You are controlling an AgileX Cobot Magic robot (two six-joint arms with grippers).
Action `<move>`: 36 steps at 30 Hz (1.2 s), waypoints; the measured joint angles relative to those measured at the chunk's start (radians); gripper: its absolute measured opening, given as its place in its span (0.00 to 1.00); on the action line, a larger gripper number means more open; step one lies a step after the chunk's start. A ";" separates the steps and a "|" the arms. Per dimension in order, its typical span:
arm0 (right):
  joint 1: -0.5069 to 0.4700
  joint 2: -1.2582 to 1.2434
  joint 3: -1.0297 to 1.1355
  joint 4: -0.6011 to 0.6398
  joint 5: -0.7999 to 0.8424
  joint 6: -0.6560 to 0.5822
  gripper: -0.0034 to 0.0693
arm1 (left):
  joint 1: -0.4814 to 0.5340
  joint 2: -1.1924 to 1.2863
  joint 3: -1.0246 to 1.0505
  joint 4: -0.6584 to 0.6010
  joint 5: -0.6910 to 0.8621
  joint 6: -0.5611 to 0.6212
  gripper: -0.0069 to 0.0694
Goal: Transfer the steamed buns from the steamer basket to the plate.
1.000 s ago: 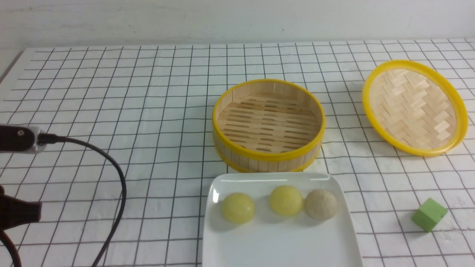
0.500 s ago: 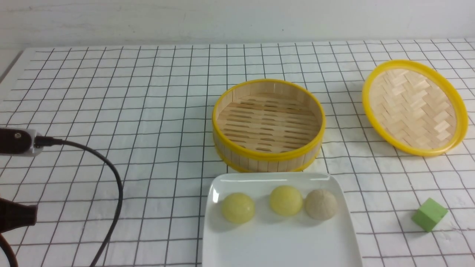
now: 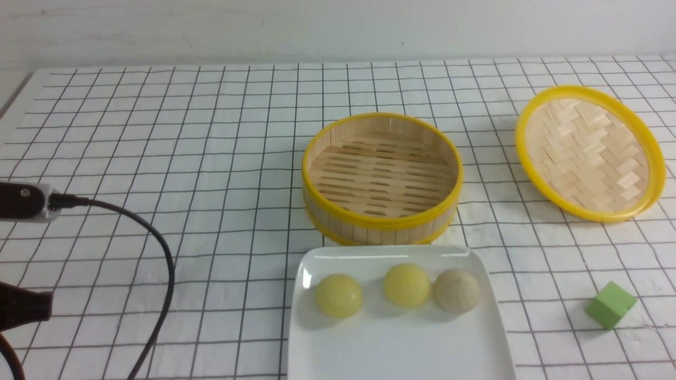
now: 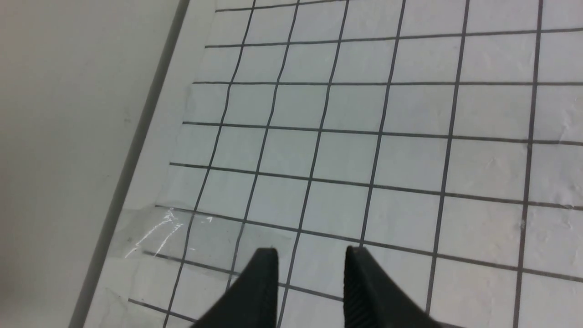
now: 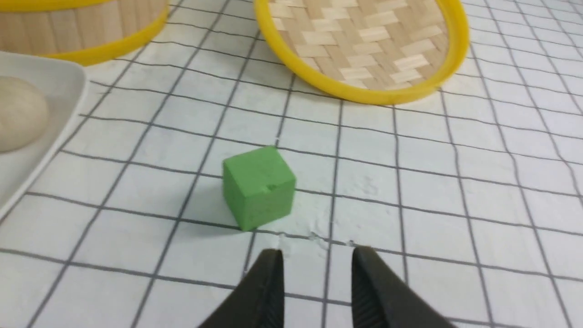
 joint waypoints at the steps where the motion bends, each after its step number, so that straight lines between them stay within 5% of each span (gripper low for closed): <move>1: -0.004 0.000 0.000 0.000 0.000 0.001 0.37 | 0.000 0.000 0.000 0.000 0.000 0.000 0.40; 15: -0.267 0.000 0.002 0.229 -0.033 0.036 0.38 | 0.000 0.000 0.000 0.023 0.000 -0.001 0.40; 36: -0.281 0.000 0.002 0.279 -0.033 0.036 0.38 | 0.000 0.000 0.000 0.025 -0.001 -0.001 0.41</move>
